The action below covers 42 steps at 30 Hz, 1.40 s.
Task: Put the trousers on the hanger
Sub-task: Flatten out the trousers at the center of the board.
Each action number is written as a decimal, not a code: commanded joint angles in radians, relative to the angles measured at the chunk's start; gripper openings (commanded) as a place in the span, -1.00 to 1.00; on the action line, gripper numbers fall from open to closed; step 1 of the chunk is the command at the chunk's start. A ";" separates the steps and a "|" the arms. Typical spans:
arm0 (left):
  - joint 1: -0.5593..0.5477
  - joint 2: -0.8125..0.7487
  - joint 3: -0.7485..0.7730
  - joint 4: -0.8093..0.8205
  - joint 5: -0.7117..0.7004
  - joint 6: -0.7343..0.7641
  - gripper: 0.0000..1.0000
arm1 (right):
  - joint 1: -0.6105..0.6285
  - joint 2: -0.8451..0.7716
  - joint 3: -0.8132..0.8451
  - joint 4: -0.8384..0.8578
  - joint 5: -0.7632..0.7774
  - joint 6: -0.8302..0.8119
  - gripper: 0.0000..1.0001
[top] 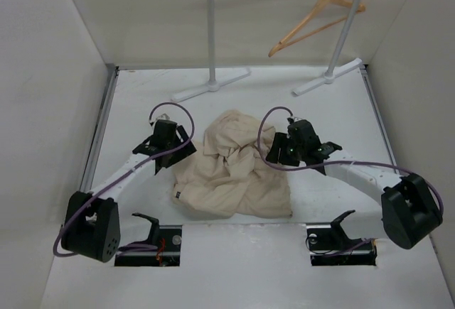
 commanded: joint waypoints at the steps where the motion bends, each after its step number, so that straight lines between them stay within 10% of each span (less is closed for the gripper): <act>1: -0.004 0.079 -0.028 0.088 0.016 0.013 0.34 | 0.006 0.030 -0.006 0.112 -0.027 0.002 0.11; 5: -0.021 0.159 -0.033 0.166 0.030 -0.001 -0.17 | 0.030 0.030 0.046 0.106 -0.041 0.002 -0.61; 8: -0.010 0.142 -0.032 0.168 0.045 -0.028 -0.74 | 0.075 0.014 0.140 0.045 -0.046 -0.004 -0.78; 14: 0.117 -0.139 -0.053 0.003 -0.022 -0.064 -0.91 | 0.261 0.014 0.547 -0.232 -0.012 -0.059 -0.85; 21: 0.360 -0.358 -0.035 -0.301 -0.055 -0.059 -0.75 | 0.437 -0.047 0.962 -0.532 0.176 -0.136 -0.84; 29: 0.407 -0.419 0.040 -0.493 -0.082 -0.015 0.03 | 0.040 -0.501 0.340 -0.656 0.192 0.104 -0.94; 35: 0.265 -0.341 0.197 -0.459 -0.139 -0.031 0.09 | -0.506 -0.693 0.117 -0.656 0.099 0.077 -0.97; 42: -0.080 -0.088 0.277 -0.194 -0.130 -0.068 0.30 | -0.396 -0.613 0.117 -0.540 0.107 0.122 -0.96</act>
